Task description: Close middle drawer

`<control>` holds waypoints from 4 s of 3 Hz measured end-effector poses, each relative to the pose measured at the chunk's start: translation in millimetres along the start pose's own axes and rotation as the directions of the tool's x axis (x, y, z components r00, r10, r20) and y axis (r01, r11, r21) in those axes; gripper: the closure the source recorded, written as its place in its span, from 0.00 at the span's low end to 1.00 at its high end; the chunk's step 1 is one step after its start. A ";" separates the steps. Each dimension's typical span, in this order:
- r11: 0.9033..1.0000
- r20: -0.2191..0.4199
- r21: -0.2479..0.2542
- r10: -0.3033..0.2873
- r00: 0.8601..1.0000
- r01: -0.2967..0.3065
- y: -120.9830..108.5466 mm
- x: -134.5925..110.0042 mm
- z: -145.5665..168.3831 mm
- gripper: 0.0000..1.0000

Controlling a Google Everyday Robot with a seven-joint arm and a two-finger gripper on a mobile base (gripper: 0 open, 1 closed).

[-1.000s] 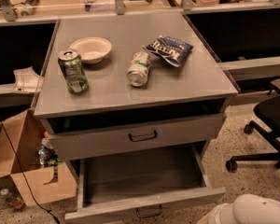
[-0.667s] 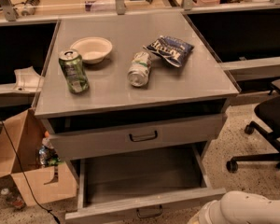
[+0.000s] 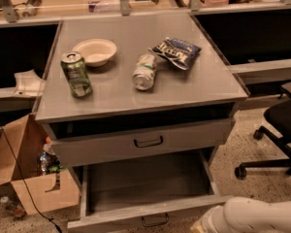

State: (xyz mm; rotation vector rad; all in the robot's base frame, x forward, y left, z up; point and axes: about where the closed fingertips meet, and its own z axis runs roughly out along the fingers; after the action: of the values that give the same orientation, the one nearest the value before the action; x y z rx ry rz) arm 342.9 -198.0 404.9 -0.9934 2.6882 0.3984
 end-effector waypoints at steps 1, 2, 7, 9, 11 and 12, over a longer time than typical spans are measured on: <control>1.000 0.036 0.020 0.014 0.999 -0.015 -11.7 -23.0 13.2 1.00; 0.999 0.058 0.037 -0.003 0.998 0.001 -19.4 -40.0 17.2 1.00; 0.999 0.139 0.041 0.004 0.990 -0.010 -35.5 -89.2 37.9 1.00; 0.997 0.228 0.078 -0.003 0.974 -0.015 -63.6 -139.2 35.5 1.00; 0.994 0.234 0.087 0.046 0.971 -0.068 -73.4 -140.3 47.2 1.00; 0.992 0.241 0.096 0.051 0.969 -0.076 -79.3 -144.2 50.1 1.00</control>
Offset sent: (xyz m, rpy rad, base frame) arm 0.0831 0.0254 -0.0043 0.0089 -0.1257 -0.0118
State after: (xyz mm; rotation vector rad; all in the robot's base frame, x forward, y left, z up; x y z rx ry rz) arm 508.5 -153.3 391.2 -0.7779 2.5008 0.3598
